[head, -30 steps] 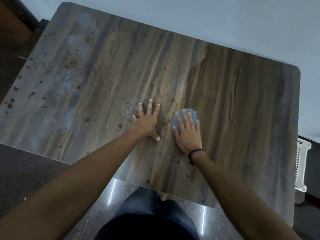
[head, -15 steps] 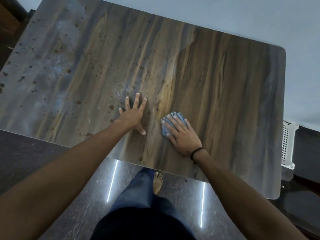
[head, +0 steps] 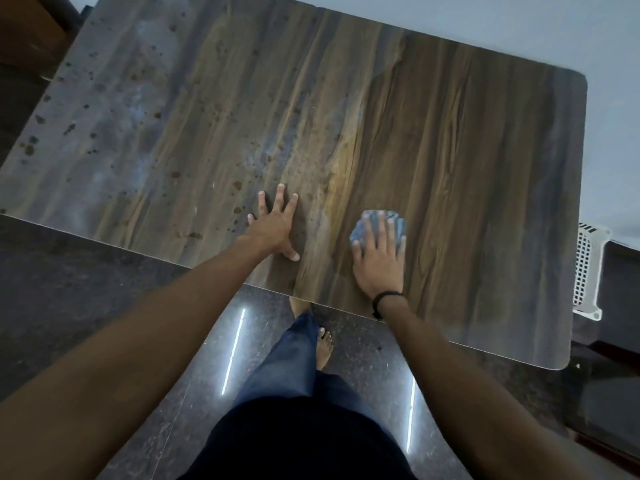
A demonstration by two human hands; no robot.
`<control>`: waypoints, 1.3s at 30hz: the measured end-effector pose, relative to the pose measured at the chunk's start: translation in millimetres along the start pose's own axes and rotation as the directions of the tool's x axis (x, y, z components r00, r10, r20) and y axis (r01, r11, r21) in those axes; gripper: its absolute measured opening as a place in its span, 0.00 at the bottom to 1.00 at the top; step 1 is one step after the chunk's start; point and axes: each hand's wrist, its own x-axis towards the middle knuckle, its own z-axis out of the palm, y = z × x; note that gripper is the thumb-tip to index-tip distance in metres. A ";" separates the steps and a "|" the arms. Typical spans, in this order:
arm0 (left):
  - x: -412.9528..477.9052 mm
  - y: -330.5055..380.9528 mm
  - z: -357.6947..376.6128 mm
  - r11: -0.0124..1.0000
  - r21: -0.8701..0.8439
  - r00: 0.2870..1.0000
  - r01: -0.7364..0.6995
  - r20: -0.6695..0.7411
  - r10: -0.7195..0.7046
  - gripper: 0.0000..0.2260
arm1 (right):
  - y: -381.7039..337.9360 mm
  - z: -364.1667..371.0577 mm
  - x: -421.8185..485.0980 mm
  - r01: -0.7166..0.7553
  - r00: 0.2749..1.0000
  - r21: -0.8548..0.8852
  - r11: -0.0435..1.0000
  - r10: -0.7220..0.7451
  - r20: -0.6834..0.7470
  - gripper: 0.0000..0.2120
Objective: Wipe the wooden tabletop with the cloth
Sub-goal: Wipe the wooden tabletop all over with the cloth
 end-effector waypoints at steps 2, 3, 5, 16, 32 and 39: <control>-5.4 -3.3 9.0 1.000 0.021 1.000 0.005 0.002 -0.005 0.64 | -14.1 14.5 -39.1 0.298 0.954 -0.057 0.953 -0.295 0.059 0.27; -7.6 -5.9 13.6 1.000 0.025 1.000 0.007 0.004 -0.008 0.64 | -9.2 15.9 -54.0 0.463 0.884 -0.066 0.884 -0.455 0.103 0.26; -11.7 -12.1 20.4 1.000 0.022 1.000 -0.001 -0.006 0.001 0.64 | 12.1 11.6 -53.7 0.596 0.801 -0.086 0.798 -0.584 0.134 0.25; -16.0 -17.1 22.0 1.000 -0.014 0.999 -0.021 -0.035 0.021 0.64 | 27.2 12.1 -75.3 0.436 0.899 -0.081 0.896 -0.429 0.085 0.25; -13.7 -29.7 11.4 0.997 -0.066 0.991 0.027 -0.128 -0.035 0.63 | -15.1 19.9 -44.7 0.121 0.992 -0.038 0.992 -0.122 -0.024 0.27; -14.3 -46.9 9.5 0.993 -0.096 0.995 0.075 -0.065 -0.081 0.62 | -14.5 13.1 -9.6 0.407 0.911 -0.045 0.912 -0.403 0.088 0.25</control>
